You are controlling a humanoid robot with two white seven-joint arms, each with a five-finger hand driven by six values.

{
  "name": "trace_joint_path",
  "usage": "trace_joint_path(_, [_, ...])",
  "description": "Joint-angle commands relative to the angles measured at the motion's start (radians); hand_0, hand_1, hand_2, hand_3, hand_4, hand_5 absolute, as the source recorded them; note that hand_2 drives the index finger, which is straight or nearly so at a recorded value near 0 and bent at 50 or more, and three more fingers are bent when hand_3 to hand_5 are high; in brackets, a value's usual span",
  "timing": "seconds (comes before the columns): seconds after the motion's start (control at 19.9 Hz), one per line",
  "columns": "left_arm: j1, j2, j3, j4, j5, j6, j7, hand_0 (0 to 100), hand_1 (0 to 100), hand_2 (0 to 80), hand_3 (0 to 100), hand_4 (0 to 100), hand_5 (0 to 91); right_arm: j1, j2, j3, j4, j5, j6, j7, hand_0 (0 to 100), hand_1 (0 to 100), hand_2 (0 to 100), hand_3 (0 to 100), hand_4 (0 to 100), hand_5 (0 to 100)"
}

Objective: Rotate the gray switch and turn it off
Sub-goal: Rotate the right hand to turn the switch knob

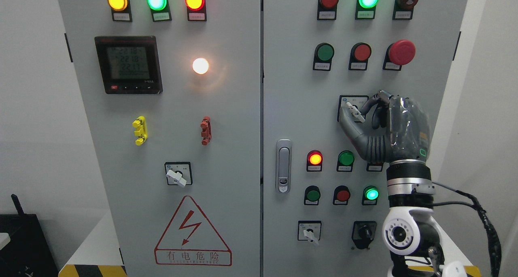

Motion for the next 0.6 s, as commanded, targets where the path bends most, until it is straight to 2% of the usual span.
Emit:
trace_joint_path(0.0, [-0.009, 0.001, 0.008, -0.025, 0.02, 0.0, 0.004, 12, 39, 0.0, 0, 0, 0.0, 0.002, 0.0, 0.003, 0.003, -0.001, 0.008, 0.002, 25, 45, 66, 98, 98, 100])
trace_joint_path(0.55, [-0.009, 0.0, 0.008, -0.025, 0.02, 0.0, 0.004, 12, 39, 0.0, 0, 0, 0.0, -0.001, -0.003, 0.003, 0.007, 0.001, 0.01, 0.002, 25, 45, 68, 98, 98, 100])
